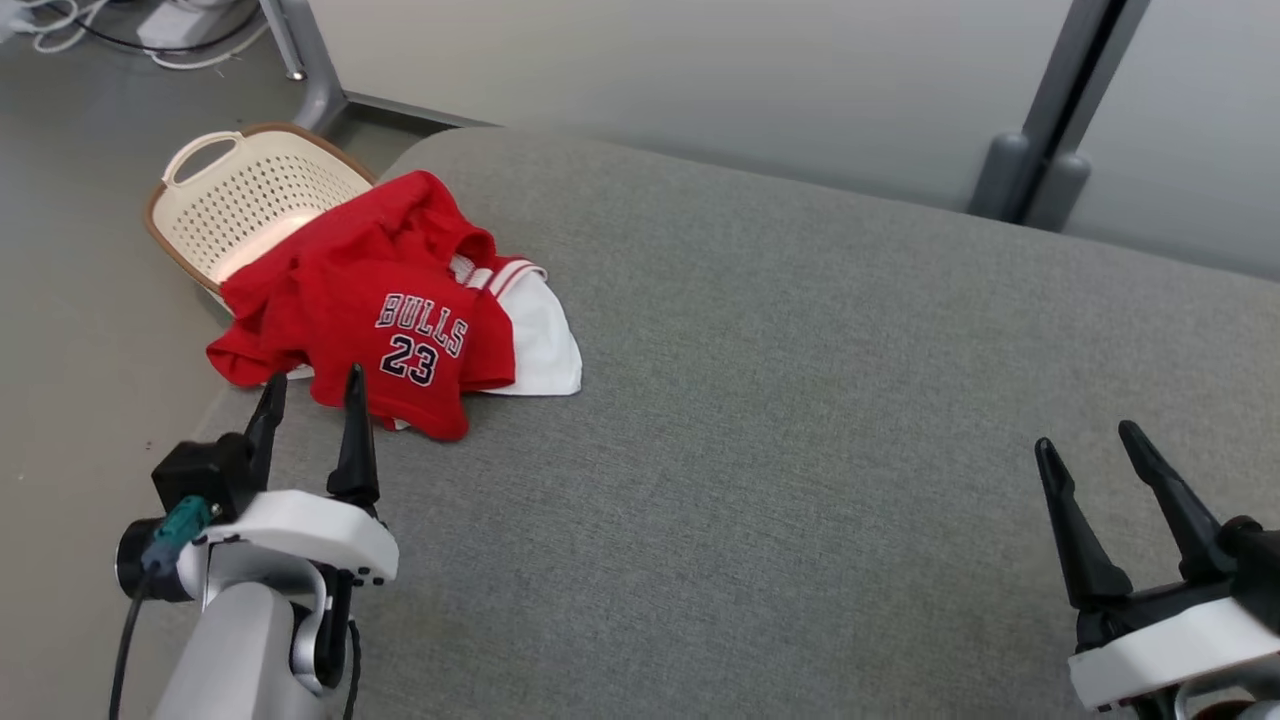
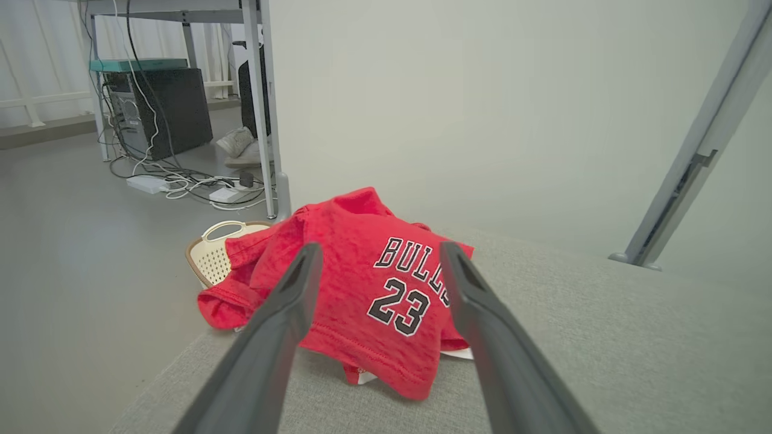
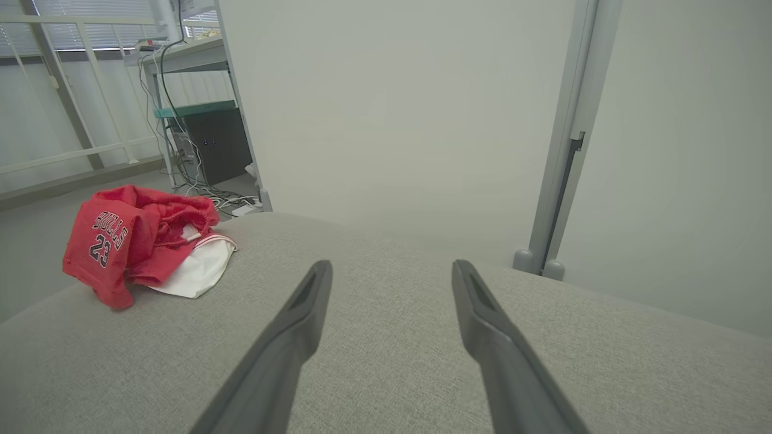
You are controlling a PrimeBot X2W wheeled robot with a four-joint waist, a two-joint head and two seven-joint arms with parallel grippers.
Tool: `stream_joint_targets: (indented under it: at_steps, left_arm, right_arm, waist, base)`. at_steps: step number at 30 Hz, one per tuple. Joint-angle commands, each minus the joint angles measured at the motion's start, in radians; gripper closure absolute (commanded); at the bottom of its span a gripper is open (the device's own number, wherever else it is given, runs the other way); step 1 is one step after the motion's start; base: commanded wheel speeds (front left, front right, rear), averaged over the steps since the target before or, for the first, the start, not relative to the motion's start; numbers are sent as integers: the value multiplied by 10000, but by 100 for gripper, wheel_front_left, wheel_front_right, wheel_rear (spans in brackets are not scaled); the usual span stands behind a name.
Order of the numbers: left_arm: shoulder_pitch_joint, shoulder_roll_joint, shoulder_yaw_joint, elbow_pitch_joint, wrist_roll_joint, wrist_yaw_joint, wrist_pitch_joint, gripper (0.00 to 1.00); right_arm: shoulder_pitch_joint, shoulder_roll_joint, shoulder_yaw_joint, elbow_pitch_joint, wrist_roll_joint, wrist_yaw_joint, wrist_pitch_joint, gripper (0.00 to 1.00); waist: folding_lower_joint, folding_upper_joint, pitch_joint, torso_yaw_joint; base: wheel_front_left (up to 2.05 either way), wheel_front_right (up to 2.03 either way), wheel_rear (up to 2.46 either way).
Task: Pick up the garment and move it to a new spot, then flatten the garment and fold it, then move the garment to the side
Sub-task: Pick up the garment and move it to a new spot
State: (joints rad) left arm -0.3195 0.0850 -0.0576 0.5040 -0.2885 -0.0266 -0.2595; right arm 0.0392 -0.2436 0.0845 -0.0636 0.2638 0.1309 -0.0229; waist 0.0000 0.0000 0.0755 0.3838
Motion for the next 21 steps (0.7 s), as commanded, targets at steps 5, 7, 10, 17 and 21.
stream_joint_targets:
  at_steps: [5,7,10,17,21]
  left_arm:
    - [-1425,214,267,1554,-330,-152,34,0]
    - [-1997,299,339,2275,-434,-177,59,0]
    - [-2838,375,375,3242,-529,-264,68,0]
    - [-4425,403,523,5361,-889,-389,290,0]
    - [-4980,355,499,6351,-1025,-438,652,0]
  right_arm:
    - [-436,-414,-130,-376,165,-3,159,0]
    - [-581,-546,-210,-473,188,-3,223,0]
    - [-718,-716,-312,-614,263,-3,263,0]
    - [-794,-966,-677,-859,360,-3,359,0]
    - [-729,-1023,-846,-958,436,-3,406,0]
  waist:
    - [0,0,1641,-1090]
    - [0,0,2069,-1277]
    - [0,0,2582,-1463]
    - [0,0,3337,-1500]
    - [0,0,3447,-1454]
  base:
    - [0,0,0]
    - [0,0,0]
    - [0,0,0]
    - [0,0,0]
    - [0,0,0]
